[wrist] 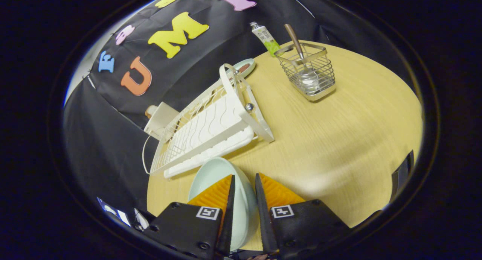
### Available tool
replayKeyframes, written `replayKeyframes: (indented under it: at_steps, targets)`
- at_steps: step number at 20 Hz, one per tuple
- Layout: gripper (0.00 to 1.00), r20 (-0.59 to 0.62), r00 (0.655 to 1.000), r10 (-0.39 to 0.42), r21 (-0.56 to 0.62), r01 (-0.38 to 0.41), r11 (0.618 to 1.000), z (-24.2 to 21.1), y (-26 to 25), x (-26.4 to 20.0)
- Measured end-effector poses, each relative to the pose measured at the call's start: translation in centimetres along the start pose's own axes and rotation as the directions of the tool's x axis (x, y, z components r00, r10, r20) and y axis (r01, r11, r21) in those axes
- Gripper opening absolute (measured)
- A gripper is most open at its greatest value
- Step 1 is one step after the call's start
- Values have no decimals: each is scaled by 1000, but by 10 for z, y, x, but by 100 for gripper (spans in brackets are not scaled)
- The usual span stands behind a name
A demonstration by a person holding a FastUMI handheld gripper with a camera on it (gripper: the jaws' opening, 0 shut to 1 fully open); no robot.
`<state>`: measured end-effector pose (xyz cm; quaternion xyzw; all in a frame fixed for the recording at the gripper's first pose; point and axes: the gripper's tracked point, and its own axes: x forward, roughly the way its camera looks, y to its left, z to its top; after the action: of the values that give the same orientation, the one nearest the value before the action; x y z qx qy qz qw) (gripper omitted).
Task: Take the plate from the dish rack, then take the spoon from the basket and place it into the plate.
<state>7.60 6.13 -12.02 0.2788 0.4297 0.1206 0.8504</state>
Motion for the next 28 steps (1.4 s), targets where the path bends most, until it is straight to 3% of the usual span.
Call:
replayKeyframes:
  at_steps: [5,8,14,18,24,28]
  targets:
    - [48,93,996,-8,-55,13,998,13,0,-10]
    - [57,217,975,-47,-141,79,987,29,-8,-33]
    - [94,508,858,-77,-264,241,934,67,-24,-88]
    - [96,578,813,-77,-304,301,904,93,-42,-107]
    - [97,618,780,-97,-351,384,854,166,-74,-103]
    - [97,588,805,-83,-395,376,838,214,-78,-77]
